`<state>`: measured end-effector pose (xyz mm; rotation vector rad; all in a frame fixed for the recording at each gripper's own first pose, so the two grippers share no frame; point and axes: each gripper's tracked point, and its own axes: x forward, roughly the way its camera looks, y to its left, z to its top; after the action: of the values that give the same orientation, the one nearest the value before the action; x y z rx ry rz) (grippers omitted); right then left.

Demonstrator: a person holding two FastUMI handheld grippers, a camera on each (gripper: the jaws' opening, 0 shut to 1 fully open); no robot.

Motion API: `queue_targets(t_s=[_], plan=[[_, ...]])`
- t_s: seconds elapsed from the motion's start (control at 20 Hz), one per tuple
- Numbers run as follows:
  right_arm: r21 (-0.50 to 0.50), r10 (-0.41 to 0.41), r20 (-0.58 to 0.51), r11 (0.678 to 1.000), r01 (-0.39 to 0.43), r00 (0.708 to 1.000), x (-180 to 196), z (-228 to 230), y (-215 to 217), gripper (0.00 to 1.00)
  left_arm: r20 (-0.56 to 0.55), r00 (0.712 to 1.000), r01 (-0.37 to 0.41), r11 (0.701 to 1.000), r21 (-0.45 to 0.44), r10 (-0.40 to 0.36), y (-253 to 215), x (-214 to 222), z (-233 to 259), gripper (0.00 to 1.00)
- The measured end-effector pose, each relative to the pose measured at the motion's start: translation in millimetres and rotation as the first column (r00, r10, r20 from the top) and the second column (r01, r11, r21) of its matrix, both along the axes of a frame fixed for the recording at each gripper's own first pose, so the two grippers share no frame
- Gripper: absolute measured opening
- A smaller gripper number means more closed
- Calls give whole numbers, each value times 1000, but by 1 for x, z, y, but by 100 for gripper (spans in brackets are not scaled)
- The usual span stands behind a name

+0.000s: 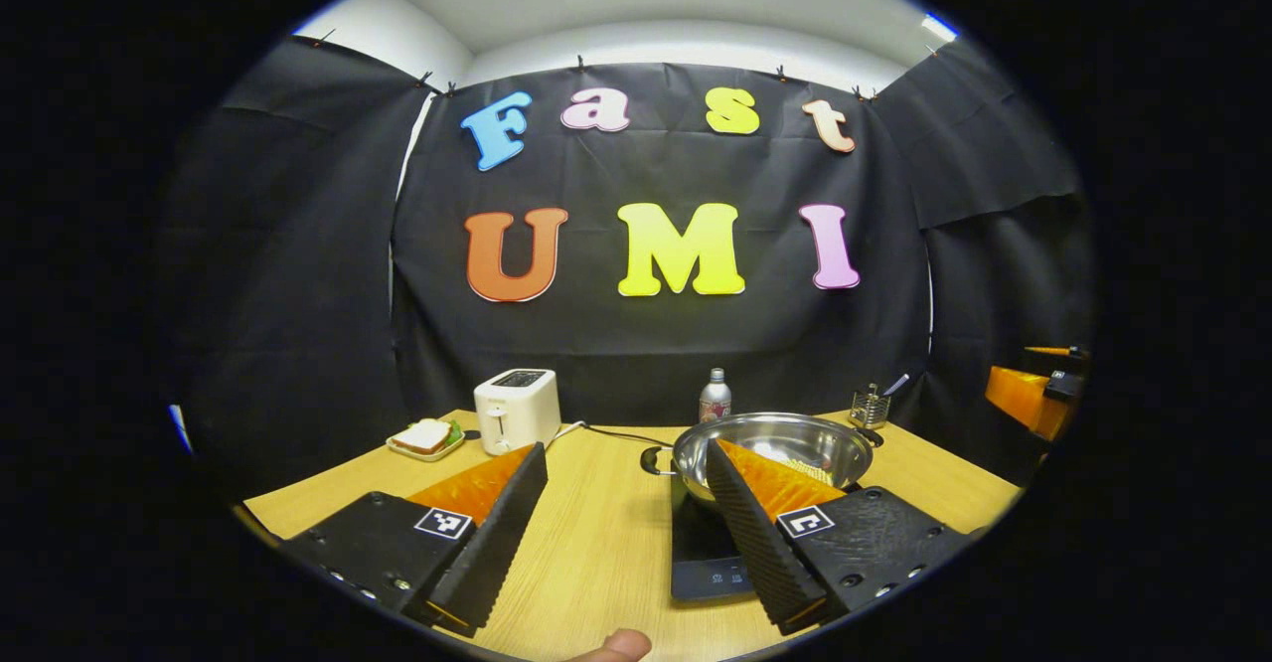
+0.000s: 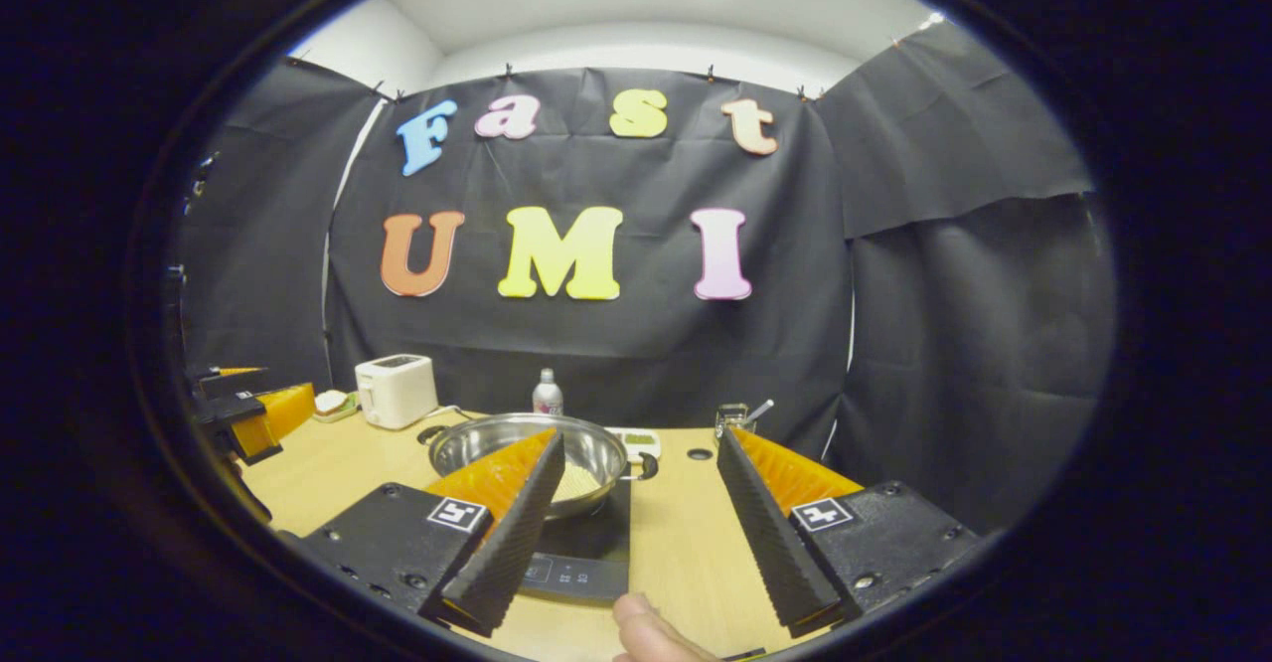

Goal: First push the handle of the pot to place it horizontally, then grasp the pot with both hands and set it on the induction cooktop.

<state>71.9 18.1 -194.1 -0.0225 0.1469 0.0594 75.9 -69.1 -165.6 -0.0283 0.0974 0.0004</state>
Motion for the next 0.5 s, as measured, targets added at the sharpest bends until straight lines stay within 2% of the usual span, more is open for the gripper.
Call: queue_targets(t_s=[0.15, 0.4, 0.5], plan=[[-39, -69, 46, 997, 70, 997, -19, 24, -16, 97, 7, 999, -32, 998, 46, 32, 20, -26, 27, 96], [12, -75, 47, 997, 75, 996, -49, 64, -10, 95, 52, 999, -10, 996, 86, 6, 23, -61, 75, 96], [13, -83, 75, 997, 82, 994, -58, 84, -13, 98, 69, 998, -7, 996, 94, 1, 25, -71, 89, 96]])
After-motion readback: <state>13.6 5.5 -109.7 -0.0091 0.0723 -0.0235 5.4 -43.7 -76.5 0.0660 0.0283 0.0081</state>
